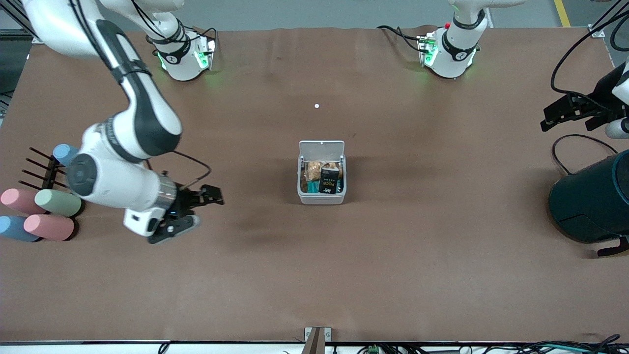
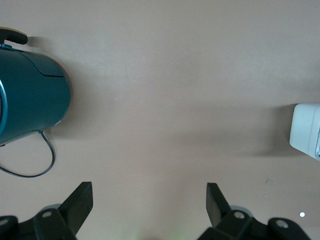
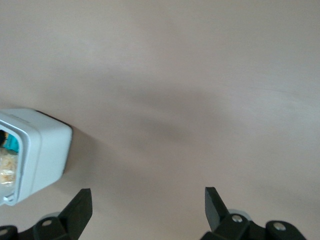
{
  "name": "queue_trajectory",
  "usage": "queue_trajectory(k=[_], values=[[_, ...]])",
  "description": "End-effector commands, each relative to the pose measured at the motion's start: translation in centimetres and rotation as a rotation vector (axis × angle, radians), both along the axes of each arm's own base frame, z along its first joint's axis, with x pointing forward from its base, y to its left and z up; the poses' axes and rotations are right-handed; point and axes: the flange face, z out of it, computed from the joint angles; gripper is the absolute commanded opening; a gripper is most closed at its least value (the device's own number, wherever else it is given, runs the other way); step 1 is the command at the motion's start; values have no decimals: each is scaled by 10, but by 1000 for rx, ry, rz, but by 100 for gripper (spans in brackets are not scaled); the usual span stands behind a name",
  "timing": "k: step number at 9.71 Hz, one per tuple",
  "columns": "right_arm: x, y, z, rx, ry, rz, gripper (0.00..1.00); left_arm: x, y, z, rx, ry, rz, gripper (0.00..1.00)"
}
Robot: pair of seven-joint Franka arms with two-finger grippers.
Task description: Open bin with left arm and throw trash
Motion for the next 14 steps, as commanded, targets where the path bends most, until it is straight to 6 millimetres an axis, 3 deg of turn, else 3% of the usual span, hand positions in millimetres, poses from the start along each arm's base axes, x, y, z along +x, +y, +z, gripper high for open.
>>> queue_trajectory(k=[1,4,6,8,10,14], values=[[-20,-51,53,-69,17,-42,100,0,1,1,-2,-11,-17,100],[-37,-135,105,-124,-1,-177,100,0,1,1,-2,-11,-15,100],[-54,-153,142,-135,-53,-217,100,0,0,1,-2,-11,-17,100],[-82,-178,184,-129,-95,-255,100,1,0,0,-2,-11,-17,100],[-110,-193,213,-155,-71,-271,100,1,0,-1,-2,-10,-17,100],[-121,-201,233,-234,-112,-262,100,4,1,-1,-1,-19,-16,100]])
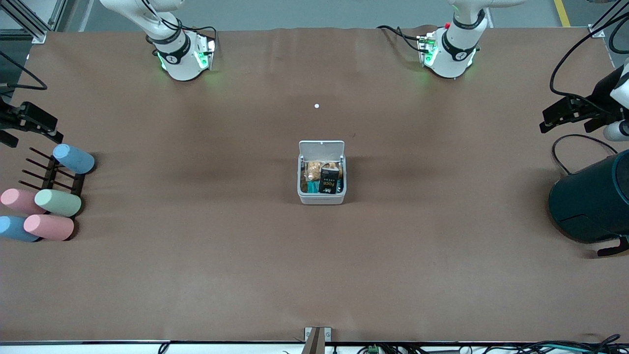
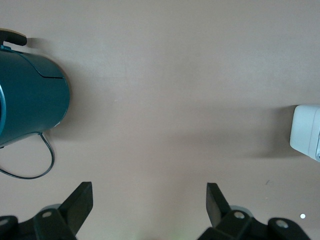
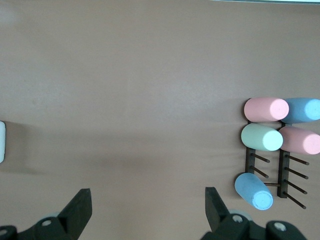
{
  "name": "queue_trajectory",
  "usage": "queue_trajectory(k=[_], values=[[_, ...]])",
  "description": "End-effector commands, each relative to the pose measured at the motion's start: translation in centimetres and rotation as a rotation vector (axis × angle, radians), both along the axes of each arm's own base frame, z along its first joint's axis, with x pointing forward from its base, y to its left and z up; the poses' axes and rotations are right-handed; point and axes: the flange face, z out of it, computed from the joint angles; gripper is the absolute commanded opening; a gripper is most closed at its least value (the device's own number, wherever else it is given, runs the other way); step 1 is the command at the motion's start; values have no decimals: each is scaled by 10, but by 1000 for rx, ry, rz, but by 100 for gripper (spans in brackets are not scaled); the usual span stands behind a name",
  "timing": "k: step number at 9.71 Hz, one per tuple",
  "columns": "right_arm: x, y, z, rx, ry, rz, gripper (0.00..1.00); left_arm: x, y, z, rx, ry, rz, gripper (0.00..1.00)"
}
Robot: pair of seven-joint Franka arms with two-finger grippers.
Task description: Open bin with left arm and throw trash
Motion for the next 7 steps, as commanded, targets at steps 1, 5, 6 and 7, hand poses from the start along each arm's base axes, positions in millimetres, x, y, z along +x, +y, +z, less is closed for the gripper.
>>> queue_trajectory(k=[1,5,6,7], values=[[-12,8,6,-13,-12,6,100,1,0,3,2,-19,-18,100],[-18,24,9,-14,55,44,100,3,-2,4,31,-24,-25,100],[-18,23,23,-23,30,45,100,3,-2,4,31,-24,-25,100],[-22,22,27,-22,48,44,100,3,-1,4,31,-24,-23,100]])
